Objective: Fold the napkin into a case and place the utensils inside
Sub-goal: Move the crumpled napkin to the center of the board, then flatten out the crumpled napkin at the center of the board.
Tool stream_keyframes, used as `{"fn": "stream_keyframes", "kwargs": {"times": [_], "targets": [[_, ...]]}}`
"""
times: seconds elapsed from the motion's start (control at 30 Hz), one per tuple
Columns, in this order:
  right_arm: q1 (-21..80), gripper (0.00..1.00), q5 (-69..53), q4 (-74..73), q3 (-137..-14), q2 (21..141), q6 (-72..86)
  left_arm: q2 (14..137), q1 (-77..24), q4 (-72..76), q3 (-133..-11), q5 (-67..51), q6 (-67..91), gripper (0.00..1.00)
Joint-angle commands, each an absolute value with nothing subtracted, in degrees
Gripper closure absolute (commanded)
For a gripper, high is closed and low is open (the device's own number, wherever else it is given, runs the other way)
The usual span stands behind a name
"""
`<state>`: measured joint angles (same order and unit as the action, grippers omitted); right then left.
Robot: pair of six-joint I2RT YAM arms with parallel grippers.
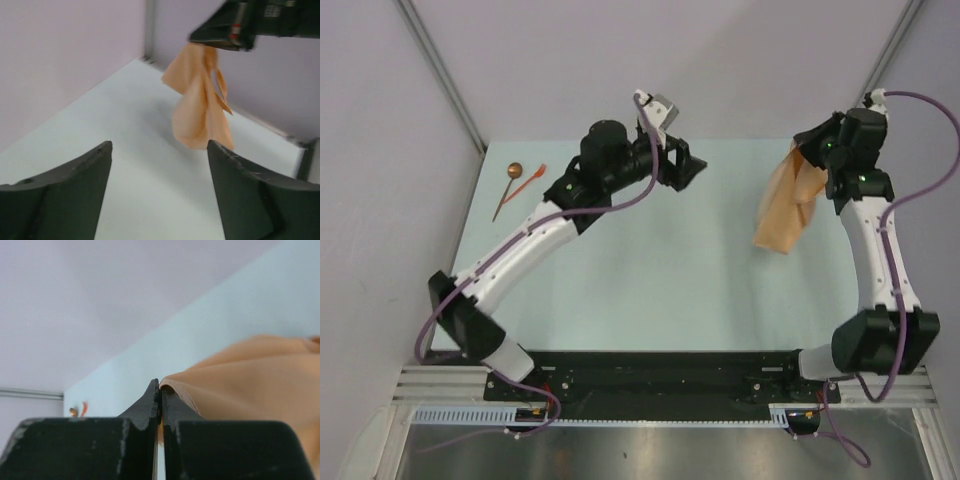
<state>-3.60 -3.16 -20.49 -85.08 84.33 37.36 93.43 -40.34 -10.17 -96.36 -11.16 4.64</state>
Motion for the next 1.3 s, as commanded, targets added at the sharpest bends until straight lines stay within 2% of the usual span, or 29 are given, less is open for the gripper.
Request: {"fn": "stream_keyframes", "kwargs": {"times": [0.0,0.1,0.23,0.37,0.53,0.63,0.67,0.73,0.77,0.8,0.9,1.03,1.07,1.13,1.27], "targets": [[-2.7,1.00,-7.2,-24.2,-83.1,76.9,36.0,90.8,-45.6,-0.3,-82.7,-18.5,1.9,0.07],[-1.4,1.00,-12.0,-25.0,-82.9,73.8,37.5,89.6,-50.2,7.3,-77.8,-17.1,0.2,0.00],[1.3,1.00,-18.2,-26.4,-83.0,71.0,36.6,91.0,-50.6,9.7,-75.8,-19.4,3.1,0.00],[2.4,1.00,-23.3,-26.1,-81.0,67.9,33.6,87.0,-50.6,10.4,-73.6,-17.0,0.5,0.00],[6.1,1.00,-27.7,-23.6,-72.7,67.1,32.3,81.5,-50.5,7.1,-69.9,-12.1,-4.6,0.03],[9.5,0.72,-28.0,-19.9,-63.9,67.1,34.5,77.5,-50.0,5.2,-67.5,-7.6,-5.3,0.04],[10.3,0.55,-27.4,-19.2,-62.1,67.0,34.5,76.6,-49.9,4.8,-67.1,-6.6,-4.3,0.03],[12.3,0.37,-23.0,-19.1,-57.2,67.1,33.6,75.7,-49.8,3.6,-65.7,-5.6,-3.2,0.02],[12.6,0.24,-20.2,-19.6,-56.0,67.8,33.1,75.8,-49.8,3.3,-65.4,-5.8,-2.0,0.01],[12.7,0.21,-19.3,-20.0,-55.3,68.5,31.6,77.2,-49.8,2.6,-65.6,-6.2,-1.4,0.01],[12.0,0.18,-13.4,-23.7,-55.2,72.1,29.7,81.5,-49.7,-2.4,-67.9,-8.3,-0.4,0.07],[12.6,0.19,-15.3,-24.9,-56.3,76.9,30.3,88.1,-49.9,-5.9,-67.2,-7.5,4.8,0.28],[13.1,0.22,-16.6,-23.7,-56.1,77.3,30.4,87.8,-49.9,-4.5,-65.8,-7.6,5.6,0.29],[14.8,0.23,-16.8,-22.0,-55.4,78.4,31.1,86.5,-49.9,-0.8,-59.3,-8.3,9.4,0.30],[15.1,0.29,-17.9,-14.4,-54.9,83.4,33.8,82.4,-49.9,9.1,-48.3,-7.7,18.8,0.28]]}}
